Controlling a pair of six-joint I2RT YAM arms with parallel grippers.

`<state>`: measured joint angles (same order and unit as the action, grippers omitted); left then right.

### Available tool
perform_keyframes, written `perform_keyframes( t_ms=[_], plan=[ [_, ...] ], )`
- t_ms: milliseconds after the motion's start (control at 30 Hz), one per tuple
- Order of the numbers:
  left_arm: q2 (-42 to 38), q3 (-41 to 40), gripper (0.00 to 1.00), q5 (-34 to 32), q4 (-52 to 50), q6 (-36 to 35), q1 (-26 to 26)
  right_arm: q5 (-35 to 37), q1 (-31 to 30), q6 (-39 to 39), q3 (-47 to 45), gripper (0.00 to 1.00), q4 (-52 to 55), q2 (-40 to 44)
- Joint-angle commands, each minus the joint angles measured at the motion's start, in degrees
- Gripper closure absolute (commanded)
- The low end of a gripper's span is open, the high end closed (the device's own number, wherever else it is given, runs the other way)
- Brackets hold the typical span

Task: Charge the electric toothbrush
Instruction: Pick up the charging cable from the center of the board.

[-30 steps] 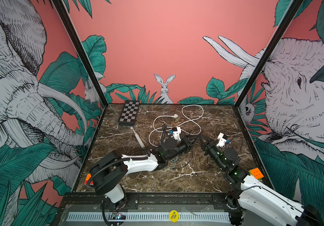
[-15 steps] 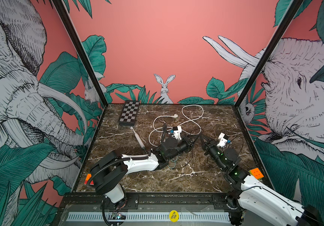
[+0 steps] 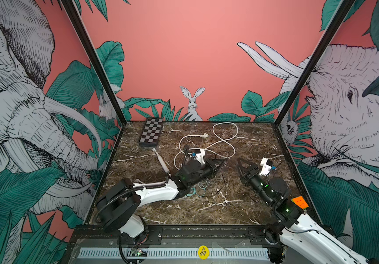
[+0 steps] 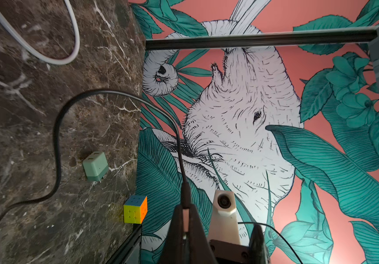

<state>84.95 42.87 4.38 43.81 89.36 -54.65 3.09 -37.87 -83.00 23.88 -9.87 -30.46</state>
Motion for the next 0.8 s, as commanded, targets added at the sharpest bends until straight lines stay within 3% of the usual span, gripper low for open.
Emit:
perform_keyframes(
  t_ms=[0, 100, 167, 233, 300, 433, 533, 767],
  plan=[
    [-4.5, -2.1, 1.0, 9.4, -1.7, 0.1, 4.3, -11.5, 4.1, 6.5, 5.9, 0.35, 9.6, -1.4],
    [-6.3, -2.3, 1.0, 18.2, -3.0, -0.3, 7.4, -31.3, 12.2, 7.7, 9.0, 0.38, 5.6, -9.4],
    [-7.9, -2.2, 1.0, 23.7, -6.5, -1.5, 9.1, -45.5, 16.2, 5.8, 10.2, 0.43, -3.0, -16.8],
    [-10.1, -2.4, 1.0, 28.6, -9.6, -3.4, 11.1, -54.0, 17.4, 4.7, 11.1, 0.48, -11.8, -22.7],
    [-12.9, -1.7, 1.0, 34.4, -16.9, -6.3, 13.4, -59.5, 17.3, 9.0, 13.0, 0.47, -12.1, -25.8],
    [-18.3, 0.0, 1.0, 38.8, -29.5, -12.8, 17.4, -61.3, 17.3, 21.3, 16.5, 0.48, 0.8, -26.7],
    [-19.6, 1.2, 1.0, 40.6, -34.0, -15.5, 18.8, -63.1, 17.0, 20.0, 15.2, 0.51, -3.4, -26.7],
    [-17.8, 0.7, 1.0, 41.9, -28.7, -13.3, 18.8, -60.3, 11.5, 16.0, 11.5, 0.52, -11.2, -29.6]
  ],
)
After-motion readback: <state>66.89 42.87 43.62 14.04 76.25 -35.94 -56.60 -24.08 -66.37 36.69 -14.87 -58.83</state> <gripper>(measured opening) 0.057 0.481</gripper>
